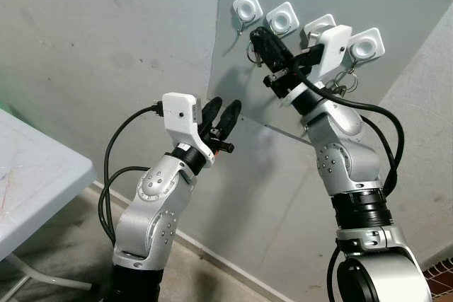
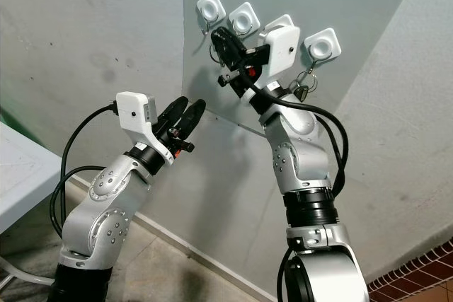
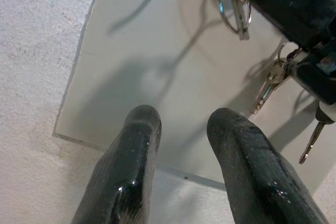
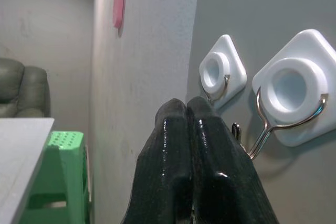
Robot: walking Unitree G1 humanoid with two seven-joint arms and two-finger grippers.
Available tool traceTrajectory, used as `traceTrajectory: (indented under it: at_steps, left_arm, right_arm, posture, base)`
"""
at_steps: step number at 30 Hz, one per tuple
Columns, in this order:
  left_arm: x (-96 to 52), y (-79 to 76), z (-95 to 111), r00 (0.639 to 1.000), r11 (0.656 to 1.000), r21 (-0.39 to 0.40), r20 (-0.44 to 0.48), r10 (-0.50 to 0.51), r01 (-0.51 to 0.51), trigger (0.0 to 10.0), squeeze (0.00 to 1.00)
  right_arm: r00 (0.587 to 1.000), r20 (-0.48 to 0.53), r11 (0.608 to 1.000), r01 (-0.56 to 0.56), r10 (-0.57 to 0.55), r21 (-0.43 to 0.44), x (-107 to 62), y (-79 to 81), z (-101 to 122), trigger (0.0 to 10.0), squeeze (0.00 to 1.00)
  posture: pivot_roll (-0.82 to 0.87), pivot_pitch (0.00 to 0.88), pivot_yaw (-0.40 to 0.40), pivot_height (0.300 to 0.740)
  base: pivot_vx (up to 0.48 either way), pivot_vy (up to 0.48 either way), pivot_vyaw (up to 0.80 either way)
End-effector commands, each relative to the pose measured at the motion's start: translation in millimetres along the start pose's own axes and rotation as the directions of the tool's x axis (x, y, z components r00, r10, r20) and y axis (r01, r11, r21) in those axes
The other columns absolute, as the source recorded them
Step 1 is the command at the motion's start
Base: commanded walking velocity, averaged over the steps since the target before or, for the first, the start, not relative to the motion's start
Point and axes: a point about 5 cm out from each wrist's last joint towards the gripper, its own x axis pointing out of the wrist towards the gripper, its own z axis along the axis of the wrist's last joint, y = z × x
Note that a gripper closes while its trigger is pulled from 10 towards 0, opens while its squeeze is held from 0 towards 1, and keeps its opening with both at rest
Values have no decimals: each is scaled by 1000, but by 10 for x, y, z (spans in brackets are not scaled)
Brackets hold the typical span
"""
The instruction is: Hang keys on a hook
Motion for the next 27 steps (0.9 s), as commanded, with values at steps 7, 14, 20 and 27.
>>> traceTrajectory:
  at_steps: [7,14,20,27]
  left_arm:
    - [6,-53,39,1000,1000,-8,13,-13,13,10000,0]
    - [6,-57,45,1000,1000,-12,16,-13,13,10000,0]
    - [6,-70,44,1000,1000,-16,16,-16,17,10000,0]
    - [11,-78,50,1000,1000,-17,18,-19,20,10000,0]
  right_arm:
    - [996,8,996,87,-88,14,-7,-136,14,10000,0]
    - [977,-37,978,209,-209,-1,-13,-243,-37,10000,0]
    - [974,-66,976,219,-219,-7,-5,-234,-65,10000,0]
    - [969,-166,983,175,-181,-49,-37,-168,-200,10000,0]
  posture:
    - [163,0,-112,740]
    - [163,0,-109,740]
    - [164,0,-111,740]
    - [163,0,-110,740]
  base:
    - [0,0,0]
    - [0,0,0]
    - [0,0,0]
    - [0,0,0]
